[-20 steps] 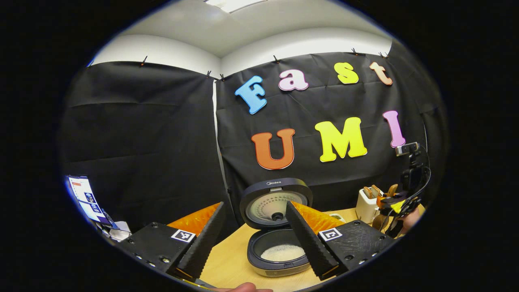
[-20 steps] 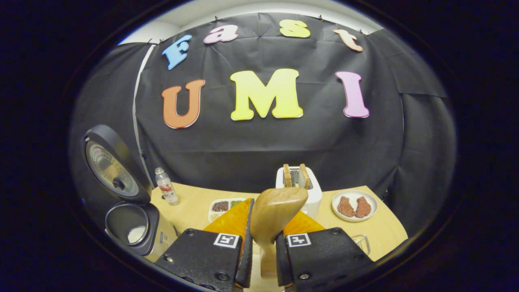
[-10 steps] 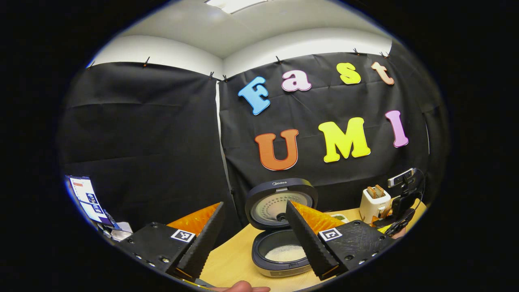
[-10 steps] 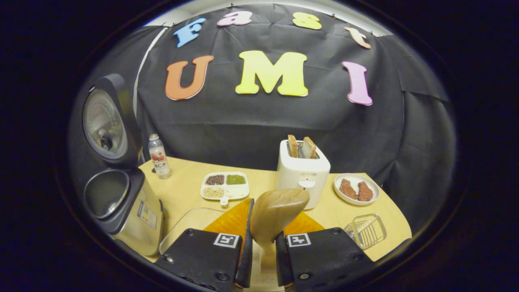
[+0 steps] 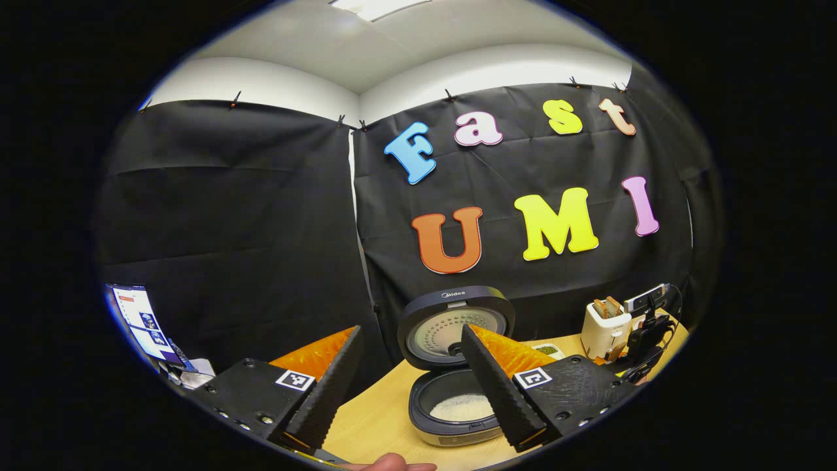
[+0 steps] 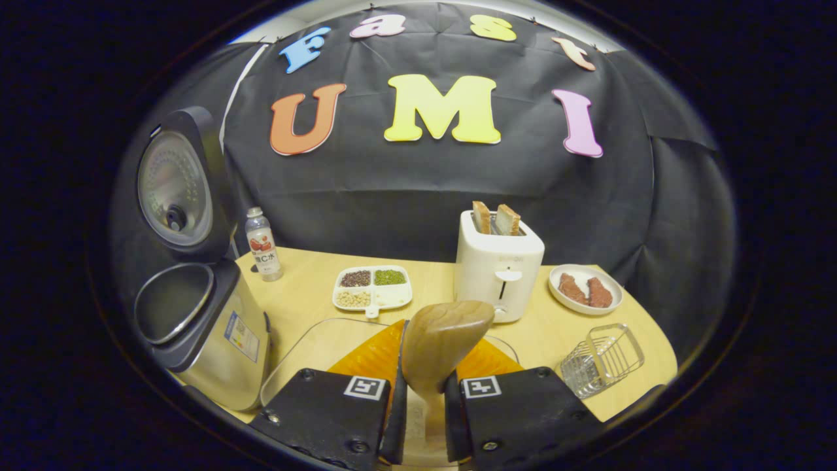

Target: Close the left gripper, press the button to open the rice cooker; take a wooden spoon from the chopstick holder with the right hand, scoop a spoonful of rice and pour it into the rice cooker, then put the wooden spoon back into the chopstick holder.

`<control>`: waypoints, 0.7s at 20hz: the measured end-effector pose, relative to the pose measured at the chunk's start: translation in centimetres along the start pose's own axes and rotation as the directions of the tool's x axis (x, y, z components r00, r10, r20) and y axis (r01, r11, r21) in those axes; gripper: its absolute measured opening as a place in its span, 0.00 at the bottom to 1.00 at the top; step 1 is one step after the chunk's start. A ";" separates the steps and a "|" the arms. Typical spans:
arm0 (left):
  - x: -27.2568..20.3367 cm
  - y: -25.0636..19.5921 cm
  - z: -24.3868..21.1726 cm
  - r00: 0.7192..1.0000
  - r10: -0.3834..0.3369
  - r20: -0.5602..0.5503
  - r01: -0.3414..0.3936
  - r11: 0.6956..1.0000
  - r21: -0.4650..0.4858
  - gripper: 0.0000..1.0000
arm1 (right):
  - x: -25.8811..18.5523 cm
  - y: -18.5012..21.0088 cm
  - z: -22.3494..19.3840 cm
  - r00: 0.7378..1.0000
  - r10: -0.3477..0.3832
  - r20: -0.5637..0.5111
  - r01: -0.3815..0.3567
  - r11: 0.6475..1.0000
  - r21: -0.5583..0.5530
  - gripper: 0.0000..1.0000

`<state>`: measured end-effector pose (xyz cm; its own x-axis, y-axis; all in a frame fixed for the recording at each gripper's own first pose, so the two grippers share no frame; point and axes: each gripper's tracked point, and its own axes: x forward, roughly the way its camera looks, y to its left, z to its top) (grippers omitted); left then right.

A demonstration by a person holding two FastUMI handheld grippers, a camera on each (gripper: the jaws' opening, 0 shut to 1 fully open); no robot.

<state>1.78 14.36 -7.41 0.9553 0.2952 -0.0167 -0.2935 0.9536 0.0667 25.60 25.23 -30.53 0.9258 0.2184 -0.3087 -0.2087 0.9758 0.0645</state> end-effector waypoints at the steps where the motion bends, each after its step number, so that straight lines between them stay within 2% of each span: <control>1: 0.0 0.1 0.1 1.000 0.002 0.002 -0.002 1.000 -0.001 0.95 | 0.0 0.4 -0.5 1.000 0.026 -0.013 -0.025 0.999 0.044 0.29; 5: -0.1 0.7 0.0 1.000 0.009 -0.001 -0.009 1.000 0.007 0.95 | 0.0 1.7 -0.8 0.997 0.070 -0.013 -0.067 0.985 0.156 0.30; 7: -0.1 1.0 -0.1 1.000 0.015 -0.005 -0.015 1.000 0.009 0.95 | 0.3 2.8 -0.9 0.993 0.116 -0.014 -0.109 0.965 0.239 0.30; 9: -0.1 1.1 -0.1 1.000 0.016 -0.006 -0.016 1.000 0.010 0.95 | 0.4 3.3 -0.9 0.991 0.132 -0.005 -0.125 0.952 0.279 0.30; 11: 0.0 1.2 -0.2 1.000 0.016 -0.010 -0.016 1.000 0.015 0.95 | 0.6 3.9 -1.0 0.987 0.162 0.007 -0.153 0.916 0.370 0.30; 14: 0.1 1.3 -0.2 1.000 0.015 -0.012 -0.015 1.000 0.016 0.95 | 1.1 2.8 -1.1 0.986 0.165 0.016 -0.151 0.854 0.498 0.30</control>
<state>1.48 15.64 -7.51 0.9502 0.3105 -0.0275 -0.3074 0.9480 0.0829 25.73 28.18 -31.70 0.8836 0.3761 -0.2788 -0.1606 0.8029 0.5740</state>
